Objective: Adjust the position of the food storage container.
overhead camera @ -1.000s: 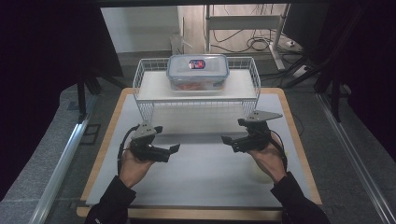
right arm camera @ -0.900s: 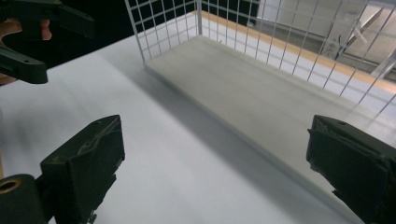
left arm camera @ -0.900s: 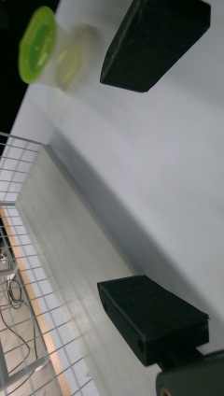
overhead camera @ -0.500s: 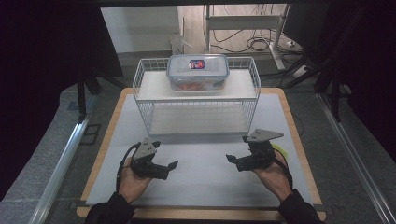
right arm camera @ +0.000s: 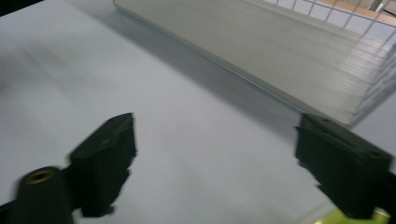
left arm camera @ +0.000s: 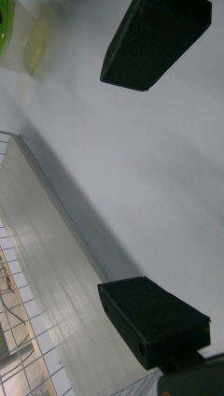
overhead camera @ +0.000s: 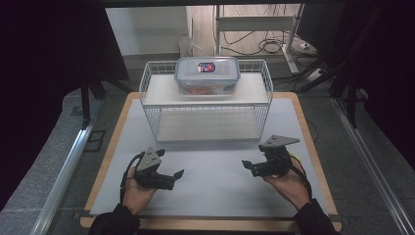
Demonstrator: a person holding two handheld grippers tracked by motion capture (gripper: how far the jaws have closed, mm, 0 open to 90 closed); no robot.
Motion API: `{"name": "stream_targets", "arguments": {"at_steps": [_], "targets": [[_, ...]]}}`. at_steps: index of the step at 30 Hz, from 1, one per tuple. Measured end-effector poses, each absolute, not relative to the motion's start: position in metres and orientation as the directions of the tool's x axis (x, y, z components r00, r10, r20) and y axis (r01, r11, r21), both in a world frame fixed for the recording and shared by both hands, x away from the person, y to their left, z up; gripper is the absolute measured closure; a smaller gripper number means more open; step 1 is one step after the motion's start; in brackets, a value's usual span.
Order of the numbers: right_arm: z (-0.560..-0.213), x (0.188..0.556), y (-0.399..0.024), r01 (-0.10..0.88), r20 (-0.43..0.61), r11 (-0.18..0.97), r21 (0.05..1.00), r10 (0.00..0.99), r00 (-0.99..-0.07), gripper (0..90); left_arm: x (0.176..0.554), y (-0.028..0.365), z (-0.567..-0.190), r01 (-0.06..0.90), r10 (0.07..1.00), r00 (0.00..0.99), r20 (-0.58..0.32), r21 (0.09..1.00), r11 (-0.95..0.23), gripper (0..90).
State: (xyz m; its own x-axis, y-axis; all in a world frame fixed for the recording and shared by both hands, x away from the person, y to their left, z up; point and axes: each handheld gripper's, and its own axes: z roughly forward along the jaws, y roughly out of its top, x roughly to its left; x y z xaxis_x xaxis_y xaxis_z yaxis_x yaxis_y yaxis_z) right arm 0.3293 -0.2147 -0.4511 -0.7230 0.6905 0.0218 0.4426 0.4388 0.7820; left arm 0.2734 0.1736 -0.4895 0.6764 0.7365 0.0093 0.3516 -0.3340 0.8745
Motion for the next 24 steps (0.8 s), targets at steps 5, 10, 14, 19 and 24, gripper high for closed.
{"name": "stream_targets", "arguments": {"at_steps": [5,10,14,19,24], "targets": [[-0.448,0.327,-0.234,0.453,-0.004,0.448,0.771,0.714,-0.7,49.0,0.273,0.173,-0.491,0.352,0.734,0.679,0.016,0.871,-0.344,4.0],[-0.443,0.325,-0.261,0.468,0.002,0.406,0.785,0.754,-0.656,71.3,0.274,0.172,-0.492,0.353,0.731,0.682,0.021,0.866,-0.355,4.3],[-0.441,0.324,-0.282,0.483,0.014,0.365,0.796,0.786,-0.618,80.3,0.274,0.172,-0.491,0.357,0.731,0.682,0.016,0.865,-0.352,4.9],[-0.44,0.32,-0.305,0.508,0.007,0.324,0.798,0.838,-0.546,89.7,0.274,0.173,-0.492,0.362,0.735,0.677,0.011,0.865,-0.347,5.2],[-0.445,0.313,-0.325,0.542,0.006,0.295,0.787,0.874,-0.485,89.8,0.275,0.173,-0.492,0.366,0.735,0.678,0.013,0.861,-0.353,5.4]]}}
